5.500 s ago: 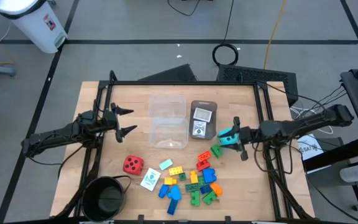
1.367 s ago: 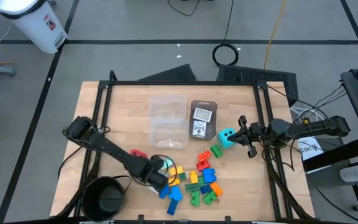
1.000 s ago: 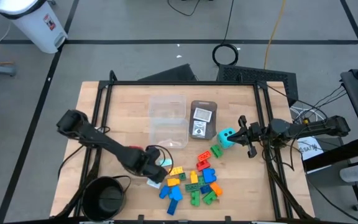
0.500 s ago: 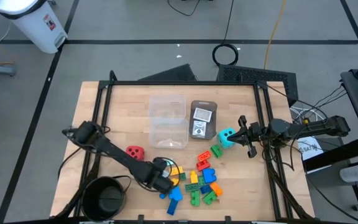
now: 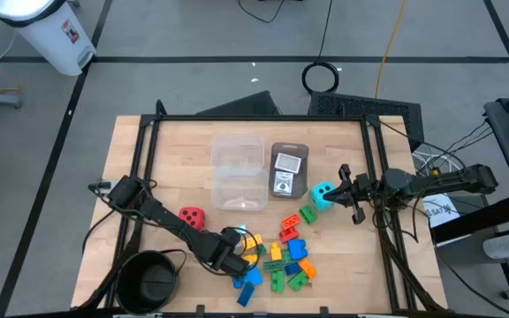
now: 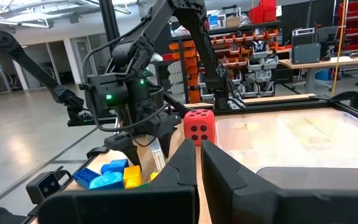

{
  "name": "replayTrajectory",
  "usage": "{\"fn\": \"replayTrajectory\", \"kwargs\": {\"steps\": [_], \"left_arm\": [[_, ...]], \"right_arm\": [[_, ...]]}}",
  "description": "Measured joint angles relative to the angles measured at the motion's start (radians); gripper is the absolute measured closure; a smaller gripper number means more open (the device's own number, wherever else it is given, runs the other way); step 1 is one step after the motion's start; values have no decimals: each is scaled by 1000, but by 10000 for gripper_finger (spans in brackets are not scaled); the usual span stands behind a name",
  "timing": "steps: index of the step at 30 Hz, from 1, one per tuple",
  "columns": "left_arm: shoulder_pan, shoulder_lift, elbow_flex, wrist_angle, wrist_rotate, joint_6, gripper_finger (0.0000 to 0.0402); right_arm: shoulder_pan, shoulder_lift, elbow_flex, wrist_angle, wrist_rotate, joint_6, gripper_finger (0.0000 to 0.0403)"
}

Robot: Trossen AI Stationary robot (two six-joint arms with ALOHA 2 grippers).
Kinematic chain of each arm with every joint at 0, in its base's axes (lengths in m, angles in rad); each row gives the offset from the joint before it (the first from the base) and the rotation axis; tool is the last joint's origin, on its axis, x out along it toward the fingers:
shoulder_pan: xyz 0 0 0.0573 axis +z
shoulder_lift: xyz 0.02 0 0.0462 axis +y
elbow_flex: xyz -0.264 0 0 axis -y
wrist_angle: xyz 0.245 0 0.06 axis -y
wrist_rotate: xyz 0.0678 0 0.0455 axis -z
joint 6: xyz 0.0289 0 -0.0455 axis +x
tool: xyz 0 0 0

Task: Pick & Place Toys
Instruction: Put the blue deck of cards into the black bin

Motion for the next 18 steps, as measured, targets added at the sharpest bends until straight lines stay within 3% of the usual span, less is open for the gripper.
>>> {"fn": "replayTrajectory", "kwargs": {"steps": [4, 7, 10, 17, 18], "left_arm": [[6, 0, 0, 0, 5, 82, 26], [6, 0, 0, -2, 8, 121, 56], [11, 0, 0, -7, 30, 123, 122], [22, -10, 1, -92, 67, 157, 326], [23, -15, 1, -112, 75, 155, 338]], "right_arm": [[0, 0, 0, 0, 0, 0, 403], [0, 0, 0, 0, 0, 0, 403], [0, 0, 0, 0, 0, 0, 403], [0, 0, 0, 0, 0, 0, 403], [0, 0, 0, 0, 0, 0, 403]]}}
